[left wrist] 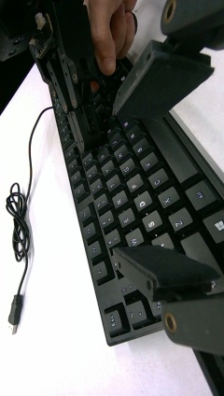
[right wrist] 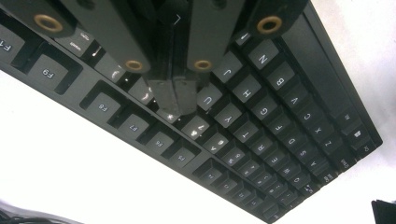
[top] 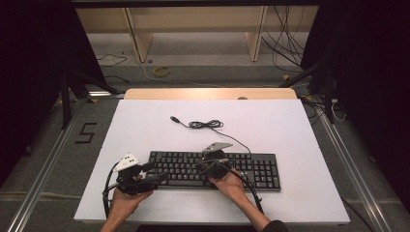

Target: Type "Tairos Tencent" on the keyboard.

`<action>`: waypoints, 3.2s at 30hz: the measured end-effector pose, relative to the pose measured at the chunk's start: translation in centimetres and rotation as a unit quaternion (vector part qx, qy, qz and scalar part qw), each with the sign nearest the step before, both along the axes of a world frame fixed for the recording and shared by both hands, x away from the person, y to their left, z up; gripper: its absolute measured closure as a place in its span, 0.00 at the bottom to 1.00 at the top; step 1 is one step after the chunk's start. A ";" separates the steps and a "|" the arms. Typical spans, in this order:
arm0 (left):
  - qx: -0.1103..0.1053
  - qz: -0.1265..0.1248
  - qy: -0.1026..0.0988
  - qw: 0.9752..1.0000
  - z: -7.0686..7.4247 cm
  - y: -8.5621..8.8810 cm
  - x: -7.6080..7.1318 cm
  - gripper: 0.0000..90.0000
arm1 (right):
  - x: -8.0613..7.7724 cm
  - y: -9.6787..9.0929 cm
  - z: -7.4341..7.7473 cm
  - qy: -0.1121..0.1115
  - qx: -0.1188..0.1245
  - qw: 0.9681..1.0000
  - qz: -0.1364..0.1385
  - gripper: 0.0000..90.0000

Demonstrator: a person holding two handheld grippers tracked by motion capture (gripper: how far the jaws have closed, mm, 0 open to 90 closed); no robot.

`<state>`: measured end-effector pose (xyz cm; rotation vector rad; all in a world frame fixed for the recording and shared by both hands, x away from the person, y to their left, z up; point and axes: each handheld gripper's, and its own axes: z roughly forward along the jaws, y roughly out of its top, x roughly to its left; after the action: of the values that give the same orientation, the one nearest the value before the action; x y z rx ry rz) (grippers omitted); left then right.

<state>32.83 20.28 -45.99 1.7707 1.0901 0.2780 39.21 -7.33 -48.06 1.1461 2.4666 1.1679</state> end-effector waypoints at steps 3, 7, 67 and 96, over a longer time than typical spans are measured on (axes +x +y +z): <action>0.001 0.001 0.000 1.000 0.0 0.0 0.0 0.29 | 0.0 0.0 0.0 0.001 0.001 1.000 -0.001 1.00; 0.001 0.001 0.001 1.000 -0.1 0.0 0.1 0.29 | 0.0 -0.1 0.1 0.002 0.003 1.000 -0.002 1.00; 0.044 -0.005 0.023 0.999 -0.2 -1.4 2.6 0.73 | -2.5 -3.2 2.2 -0.027 0.081 0.996 0.021 0.48; 0.102 -0.030 0.055 0.993 -1.8 -4.7 5.7 0.99 | -4.7 -5.7 2.6 -0.044 0.099 0.994 0.023 0.39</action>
<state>38.52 15.58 -47.75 2.0163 1.1160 0.2655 34.51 -12.99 -45.49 1.0659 2.3661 1.4698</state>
